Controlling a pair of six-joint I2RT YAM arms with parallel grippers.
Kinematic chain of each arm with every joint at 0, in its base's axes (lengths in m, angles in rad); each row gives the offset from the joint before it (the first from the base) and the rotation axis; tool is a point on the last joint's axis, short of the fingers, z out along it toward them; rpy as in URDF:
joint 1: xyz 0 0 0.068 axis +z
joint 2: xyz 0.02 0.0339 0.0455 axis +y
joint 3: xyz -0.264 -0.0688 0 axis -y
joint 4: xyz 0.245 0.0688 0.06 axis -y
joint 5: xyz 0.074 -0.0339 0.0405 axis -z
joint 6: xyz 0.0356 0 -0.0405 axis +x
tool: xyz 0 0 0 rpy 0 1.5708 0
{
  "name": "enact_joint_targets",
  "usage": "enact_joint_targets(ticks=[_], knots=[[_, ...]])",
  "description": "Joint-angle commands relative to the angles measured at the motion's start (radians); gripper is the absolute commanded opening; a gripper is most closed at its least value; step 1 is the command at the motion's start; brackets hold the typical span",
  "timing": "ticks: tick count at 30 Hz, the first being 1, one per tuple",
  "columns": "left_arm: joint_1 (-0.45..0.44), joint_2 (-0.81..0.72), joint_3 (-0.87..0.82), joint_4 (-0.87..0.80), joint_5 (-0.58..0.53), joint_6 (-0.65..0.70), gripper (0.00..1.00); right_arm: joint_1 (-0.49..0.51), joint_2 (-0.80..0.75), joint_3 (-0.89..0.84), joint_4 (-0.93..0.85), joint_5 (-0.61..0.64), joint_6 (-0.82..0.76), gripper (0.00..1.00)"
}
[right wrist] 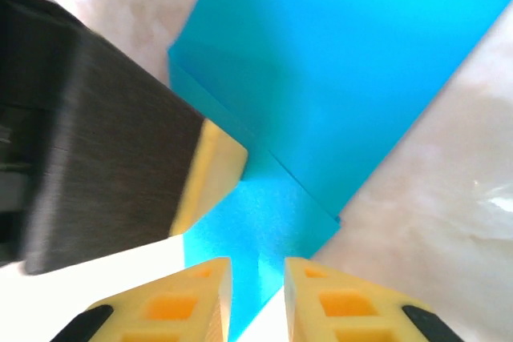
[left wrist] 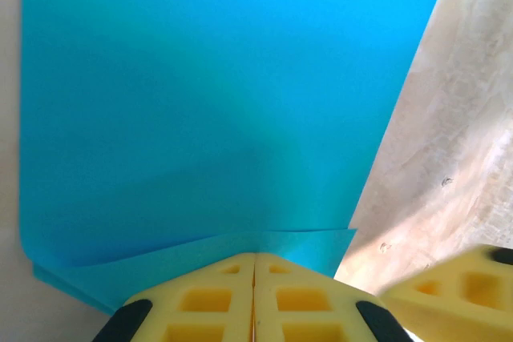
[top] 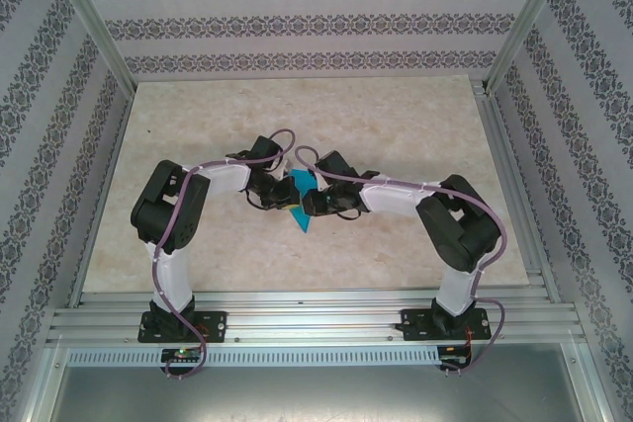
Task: Fold a paper plane with a square sheet of paper (fold left side to right side)
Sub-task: Third fold the triangle at the center of the table.
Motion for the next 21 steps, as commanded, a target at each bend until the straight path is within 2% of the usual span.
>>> enact_joint_targets(ticks=[1,10,21], knots=[[-0.008,0.062,-0.054,0.003,-0.078,0.012,0.09,-0.005,-0.092,-0.007,-0.018,-0.013,0.023,0.26],[-0.008,0.060,-0.048,0.003,-0.077,0.013,0.08,0.096,-0.110,-0.144,0.208,-0.126,0.206,0.23],[-0.009,0.063,-0.032,-0.007,-0.078,0.016,0.08,0.084,-0.028,-0.130,0.200,-0.120,0.184,0.22]])
